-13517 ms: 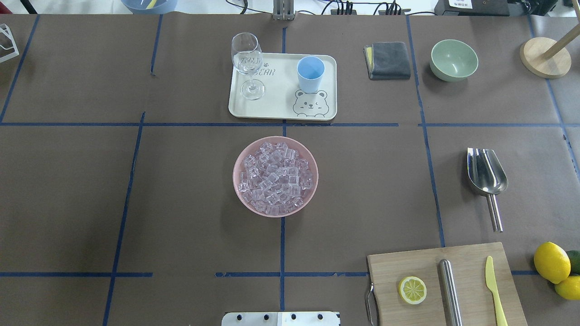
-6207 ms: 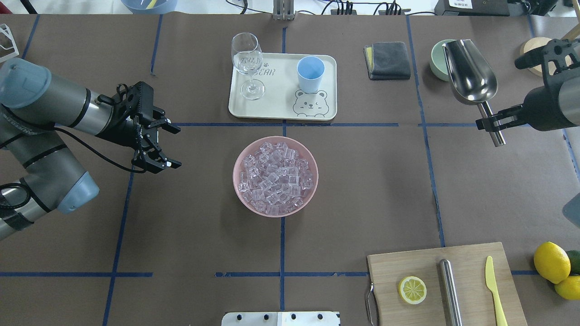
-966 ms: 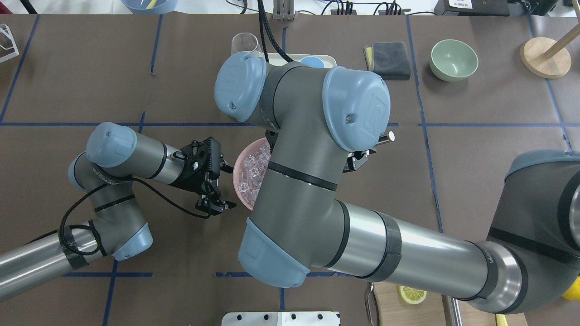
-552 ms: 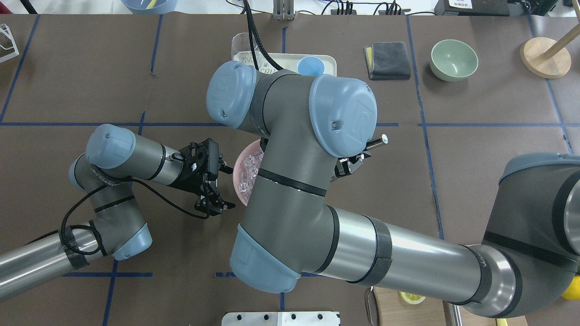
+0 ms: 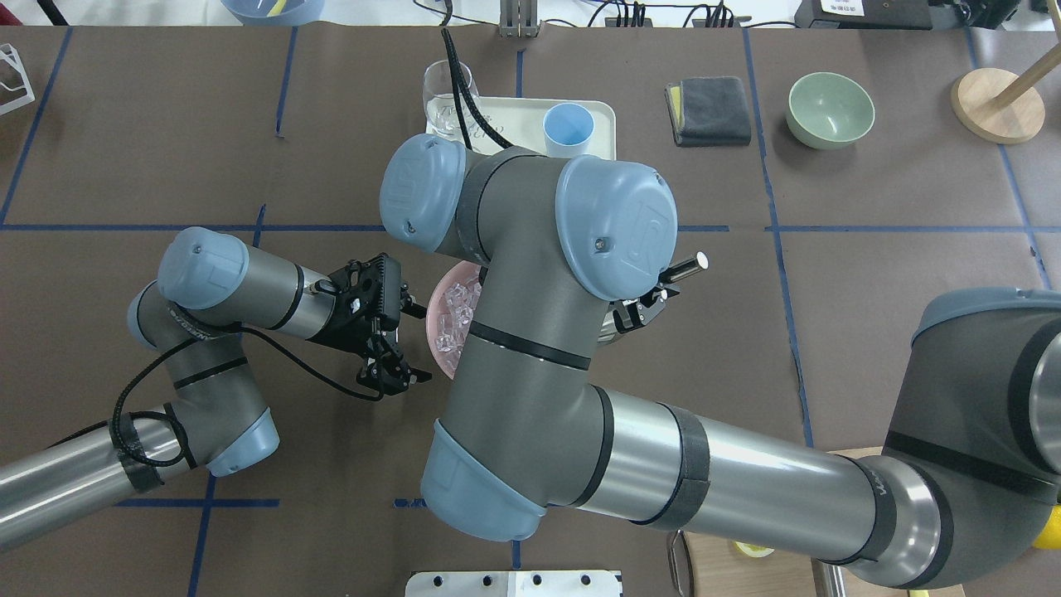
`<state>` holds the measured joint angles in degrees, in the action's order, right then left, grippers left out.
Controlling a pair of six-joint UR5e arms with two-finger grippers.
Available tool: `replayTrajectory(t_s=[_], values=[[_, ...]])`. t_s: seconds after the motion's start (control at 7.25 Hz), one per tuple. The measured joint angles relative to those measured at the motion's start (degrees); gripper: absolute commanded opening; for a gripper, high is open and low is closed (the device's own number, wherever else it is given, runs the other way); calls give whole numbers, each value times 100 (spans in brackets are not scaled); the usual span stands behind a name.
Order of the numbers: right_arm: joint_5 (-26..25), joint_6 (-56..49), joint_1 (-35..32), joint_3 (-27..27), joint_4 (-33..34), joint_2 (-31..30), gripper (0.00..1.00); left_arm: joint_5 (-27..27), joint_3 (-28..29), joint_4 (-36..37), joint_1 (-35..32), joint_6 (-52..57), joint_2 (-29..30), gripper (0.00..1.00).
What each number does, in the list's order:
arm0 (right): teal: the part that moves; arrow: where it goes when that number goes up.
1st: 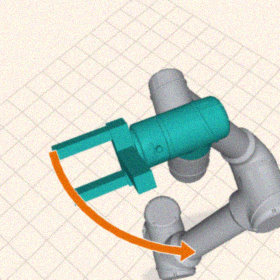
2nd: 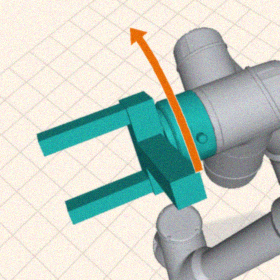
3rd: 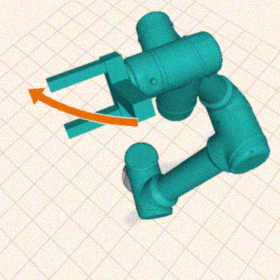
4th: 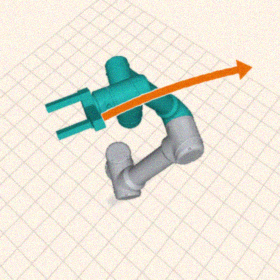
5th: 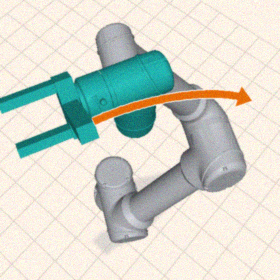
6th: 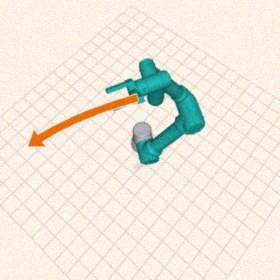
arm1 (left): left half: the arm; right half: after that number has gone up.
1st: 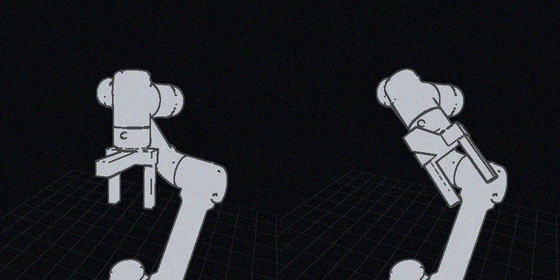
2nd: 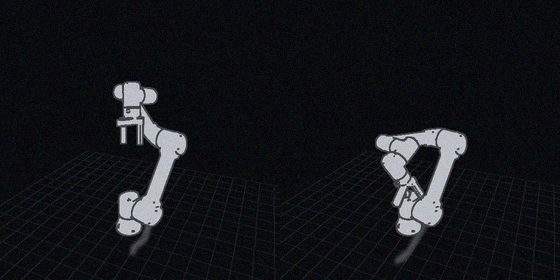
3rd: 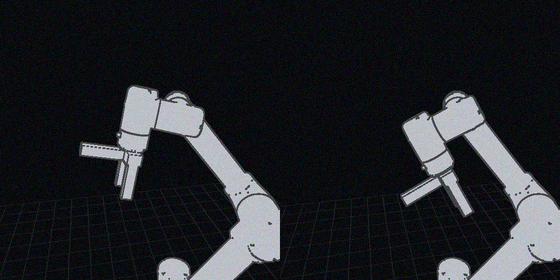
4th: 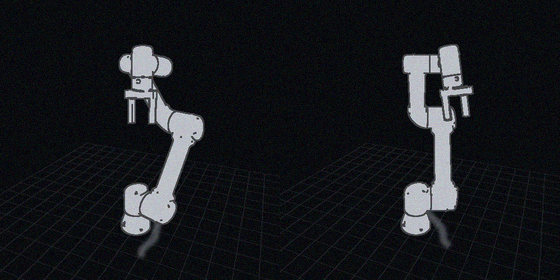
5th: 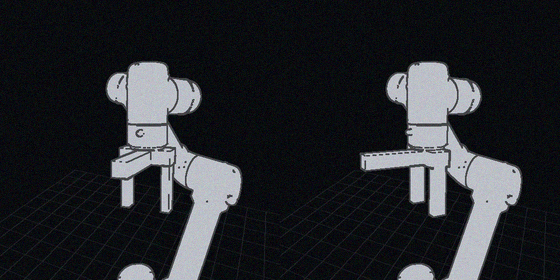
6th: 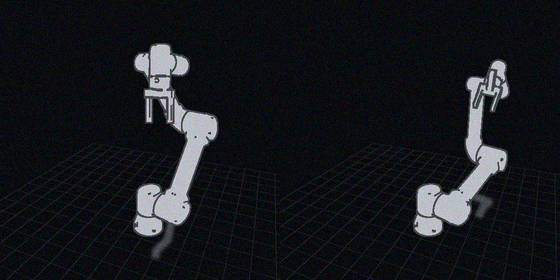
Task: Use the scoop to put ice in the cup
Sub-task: 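Push the scoop into the ice cubes with the right gripper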
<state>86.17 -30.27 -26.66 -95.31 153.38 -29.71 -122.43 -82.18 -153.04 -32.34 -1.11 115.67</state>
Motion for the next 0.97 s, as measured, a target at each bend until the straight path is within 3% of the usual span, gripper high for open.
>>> replayTrajectory(t_s=[0.97], values=[[-4, 48, 87, 320, -433, 7, 0, 0, 0, -7, 0, 3, 51, 100]])
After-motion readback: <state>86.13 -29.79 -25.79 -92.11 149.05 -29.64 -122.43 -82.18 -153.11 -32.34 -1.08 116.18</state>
